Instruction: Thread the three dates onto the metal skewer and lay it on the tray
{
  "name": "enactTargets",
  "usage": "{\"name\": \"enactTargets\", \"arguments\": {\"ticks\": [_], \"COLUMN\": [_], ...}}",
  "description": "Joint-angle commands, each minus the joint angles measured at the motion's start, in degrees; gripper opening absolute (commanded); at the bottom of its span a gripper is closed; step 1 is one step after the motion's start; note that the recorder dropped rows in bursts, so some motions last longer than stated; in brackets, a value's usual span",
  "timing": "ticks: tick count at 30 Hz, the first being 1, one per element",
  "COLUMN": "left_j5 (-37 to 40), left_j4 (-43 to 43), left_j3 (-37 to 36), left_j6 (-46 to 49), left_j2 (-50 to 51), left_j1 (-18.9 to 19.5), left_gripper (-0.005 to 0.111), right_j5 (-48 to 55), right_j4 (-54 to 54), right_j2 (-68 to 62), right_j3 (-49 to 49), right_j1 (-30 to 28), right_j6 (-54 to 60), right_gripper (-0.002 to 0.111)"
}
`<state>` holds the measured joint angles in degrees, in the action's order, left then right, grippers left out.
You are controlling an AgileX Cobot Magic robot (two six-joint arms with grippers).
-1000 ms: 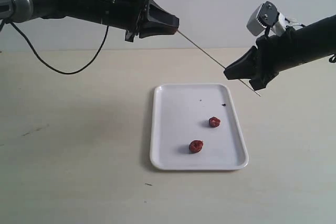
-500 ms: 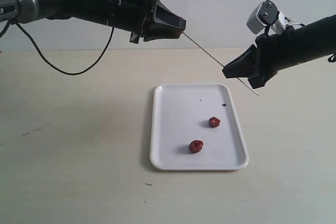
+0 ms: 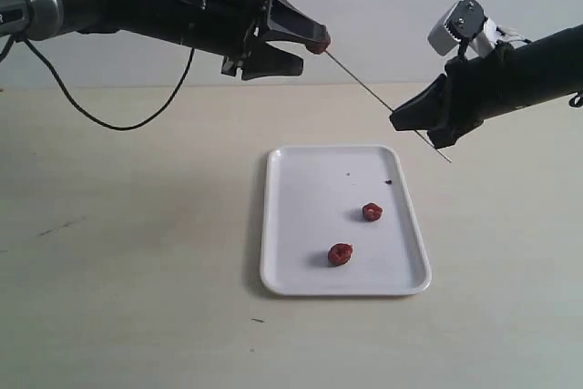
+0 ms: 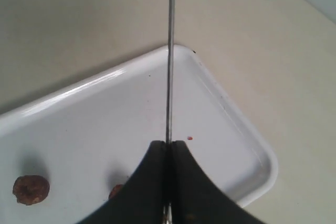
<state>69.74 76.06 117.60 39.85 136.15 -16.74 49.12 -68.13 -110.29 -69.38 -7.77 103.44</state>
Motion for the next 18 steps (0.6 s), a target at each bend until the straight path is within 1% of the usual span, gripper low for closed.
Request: {"name": "enactTargets", "arguments": {"ticks": [1,5,8,10,12,15,18], "left_j5": [0.23,0.23,0.23,0.23,0.23,0.23,0.23], "left_j4": [-2.70,-10.80,-17.68,-22.21,-25.68,-29.84,-34.35], "left_j3": [-0.17,-0.17,-0.17,-0.17,-0.31,-0.31,-0.31], "left_j6": [0.35,0.35,0.02,-1.35,-3.12,-3.22,-3.72], "left_j2": [-0.50,-0.50,-0.50,-0.50,-0.50,-0.50,-0.50], "left_j1": [0.31,-0.46,-1.95,-3.26,-4.87,-7.51,-10.77], "left_gripper": [0.070,0.070,0.070,0.069,0.064,0.057,0.059], "right_j5": [-3.95,-13.05,-18.06,-19.52,-21.10,-21.69,-21.69], "right_j4": [-1.10,-1.70,-1.24,0.61,1.46,1.58,1.58], "right_j2": [0.24,0.24,0.34,0.34,0.34,0.34,0.34], "right_j3": [-0.13,-0.13,-0.13,-0.13,-0.13,-0.13,-0.13], "right_j1": [0.06,0.06,-0.05,-0.05,-0.05,-0.05,-0.05], "right_j6": [-2.97,-11.51,-16.44,-18.91,-21.36,-21.75,-21.75], "right_gripper": [0.000,0.000,0.000,0.000,0.000,0.000,0.000]}}
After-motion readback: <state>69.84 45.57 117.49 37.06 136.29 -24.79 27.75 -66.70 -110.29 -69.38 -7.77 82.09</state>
